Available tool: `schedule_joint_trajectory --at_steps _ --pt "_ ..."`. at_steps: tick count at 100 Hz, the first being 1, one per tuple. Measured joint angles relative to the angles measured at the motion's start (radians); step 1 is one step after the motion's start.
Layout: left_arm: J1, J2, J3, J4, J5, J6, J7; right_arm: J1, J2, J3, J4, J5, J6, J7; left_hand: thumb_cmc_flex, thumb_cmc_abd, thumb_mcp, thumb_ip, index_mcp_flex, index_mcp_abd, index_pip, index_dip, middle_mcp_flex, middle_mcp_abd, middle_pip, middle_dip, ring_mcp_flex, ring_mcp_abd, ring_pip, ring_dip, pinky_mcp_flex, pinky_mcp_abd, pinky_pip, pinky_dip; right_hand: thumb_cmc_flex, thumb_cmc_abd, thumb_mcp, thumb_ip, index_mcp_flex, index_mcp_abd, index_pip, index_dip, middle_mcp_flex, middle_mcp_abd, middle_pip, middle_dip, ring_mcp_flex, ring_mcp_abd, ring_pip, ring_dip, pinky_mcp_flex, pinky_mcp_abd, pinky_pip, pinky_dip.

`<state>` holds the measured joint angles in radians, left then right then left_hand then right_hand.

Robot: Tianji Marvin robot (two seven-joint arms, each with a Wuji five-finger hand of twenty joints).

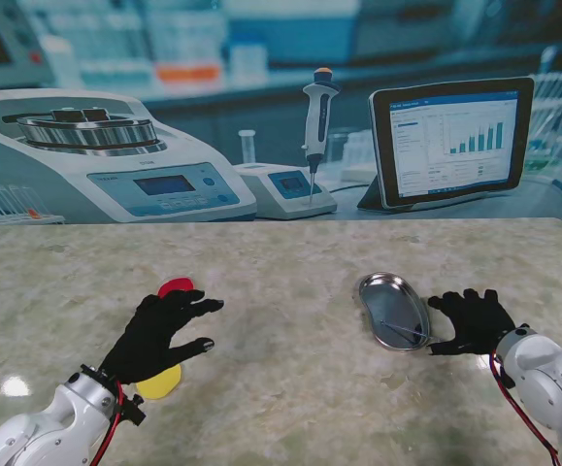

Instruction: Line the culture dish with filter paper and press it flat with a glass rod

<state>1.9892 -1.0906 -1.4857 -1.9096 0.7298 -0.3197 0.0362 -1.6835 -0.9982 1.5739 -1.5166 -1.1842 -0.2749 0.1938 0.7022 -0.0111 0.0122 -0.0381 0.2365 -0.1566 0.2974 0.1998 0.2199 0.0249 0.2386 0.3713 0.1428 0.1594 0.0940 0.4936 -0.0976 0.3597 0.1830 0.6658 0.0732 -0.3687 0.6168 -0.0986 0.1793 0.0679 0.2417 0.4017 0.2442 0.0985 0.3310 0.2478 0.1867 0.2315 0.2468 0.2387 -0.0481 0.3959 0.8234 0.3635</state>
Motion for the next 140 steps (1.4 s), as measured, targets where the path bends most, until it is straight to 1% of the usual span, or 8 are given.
schedule_joint_trajectory --at_steps 13,20,30,35,48,74,107,140 --pt "0.0 0.0 -0.001 -0.001 -0.001 0.0 -0.003 -0.017 -0.005 0.016 -0.033 0.012 0.001 0.003 0.0 0.0 0.0 0.0 0.0 0.0 0.0 0.0 0.0 0.0 0.0 0.0 0.0 0.0 0.0 0.0 0.0 0.0 0.0 0.0 -0.001 0.017 -0.009 0.0 -0.001 -0.005 -0.008 0.0 -0.024 0.0 -0.013 -0.004 -0.029 0.001 -0.003 -0.008 -0.018 0.0 -0.012 -0.026" --pt "0.0 0.0 -0.001 -0.001 -0.002 0.001 -0.005 -0.03 -0.008 0.026 -0.057 0.028 0.001 0.002 0.0 0.0 0.0 0.0 0.0 0.0 0.0 0.0 0.0 0.0 0.0 0.0 0.0 0.0 0.0 0.0 0.0 0.0 0.0 -0.001 0.0 0.049 -0.034 0.0 -0.023 -0.031 -0.01 0.004 -0.04 0.0 -0.012 -0.012 -0.039 0.001 -0.001 -0.016 -0.024 0.0 -0.012 -0.07" --pt "0.0 0.0 0.0 -0.001 -0.004 0.002 -0.01 -0.051 -0.013 0.037 -0.1 0.119 0.007 0.003 0.0 0.0 0.0 0.0 0.0 0.0 0.0 0.0 0.0 0.0 0.0 0.0 0.0 0.0 0.0 -0.004 0.0 0.0 0.0 -0.001 0.061 0.073 -0.079 0.0 -0.023 -0.062 -0.046 0.043 -0.048 -0.001 -0.024 -0.016 -0.039 -0.014 -0.002 -0.022 -0.039 -0.003 -0.012 -0.112" --pt "-0.002 0.0 0.002 -0.001 -0.007 0.004 -0.013 -0.064 -0.017 0.039 -0.129 0.147 0.016 0.008 0.0 0.0 0.0 0.0 0.0 0.0 0.0 0.0 0.0 0.0 -0.001 0.0 0.0 0.0 0.0 -0.01 0.0 0.0 0.0 -0.001 0.095 0.098 -0.096 0.002 -0.038 -0.074 -0.067 0.07 -0.049 -0.007 -0.033 -0.018 -0.047 -0.026 -0.003 -0.022 -0.046 -0.015 -0.013 -0.114" --pt "-0.005 0.001 0.009 -0.001 -0.015 0.012 -0.018 -0.09 -0.026 0.044 -0.195 0.135 0.014 -0.004 0.0 0.0 0.0 0.0 -0.002 0.0 0.0 0.0 0.0 -0.001 -0.015 -0.013 0.0 0.0 -0.007 -0.02 0.0 0.0 -0.003 -0.012 0.156 0.121 -0.147 0.017 -0.049 -0.077 -0.072 0.109 -0.05 -0.007 -0.047 -0.018 -0.049 -0.041 -0.022 -0.022 -0.051 -0.036 -0.013 -0.115" --pt "-0.008 0.001 0.018 0.0 -0.018 0.021 -0.02 -0.13 -0.037 0.03 -0.3 0.211 0.008 -0.036 0.0 0.0 0.0 0.0 -0.02 0.0 -0.003 0.0 0.0 -0.002 -0.034 -0.026 -0.016 -0.013 -0.007 -0.029 0.0 0.0 -0.012 -0.028 0.19 0.132 -0.139 0.027 -0.049 -0.077 -0.081 0.13 -0.05 -0.007 -0.049 -0.018 -0.049 -0.044 -0.023 -0.022 -0.059 -0.038 -0.018 -0.115" --pt "-0.01 0.001 0.038 0.002 -0.033 0.044 -0.019 -0.17 -0.054 -0.076 -0.398 0.286 0.042 -0.14 0.0 0.0 0.0 0.0 -0.043 0.0 -0.016 -0.002 -0.022 -0.023 -0.09 -0.043 -0.029 -0.025 -0.009 -0.035 0.0 -0.002 -0.029 -0.065 0.24 0.132 -0.164 0.028 -0.049 -0.077 -0.081 0.143 -0.05 -0.007 -0.05 -0.011 -0.049 -0.047 -0.024 -0.022 -0.06 -0.039 -0.024 -0.115" --pt "-0.002 0.0 0.052 -0.001 -0.045 0.058 -0.016 -0.171 -0.076 -0.235 -0.425 0.378 0.105 -0.246 0.0 0.0 0.0 0.0 -0.053 0.0 -0.038 -0.017 -0.034 -0.028 -0.118 -0.043 -0.051 -0.038 -0.021 -0.045 0.0 -0.013 -0.037 -0.091 0.328 0.133 -0.203 0.047 -0.049 -0.082 -0.069 0.154 -0.05 -0.007 -0.05 -0.01 -0.049 -0.047 -0.024 -0.022 -0.061 -0.04 -0.026 -0.115"
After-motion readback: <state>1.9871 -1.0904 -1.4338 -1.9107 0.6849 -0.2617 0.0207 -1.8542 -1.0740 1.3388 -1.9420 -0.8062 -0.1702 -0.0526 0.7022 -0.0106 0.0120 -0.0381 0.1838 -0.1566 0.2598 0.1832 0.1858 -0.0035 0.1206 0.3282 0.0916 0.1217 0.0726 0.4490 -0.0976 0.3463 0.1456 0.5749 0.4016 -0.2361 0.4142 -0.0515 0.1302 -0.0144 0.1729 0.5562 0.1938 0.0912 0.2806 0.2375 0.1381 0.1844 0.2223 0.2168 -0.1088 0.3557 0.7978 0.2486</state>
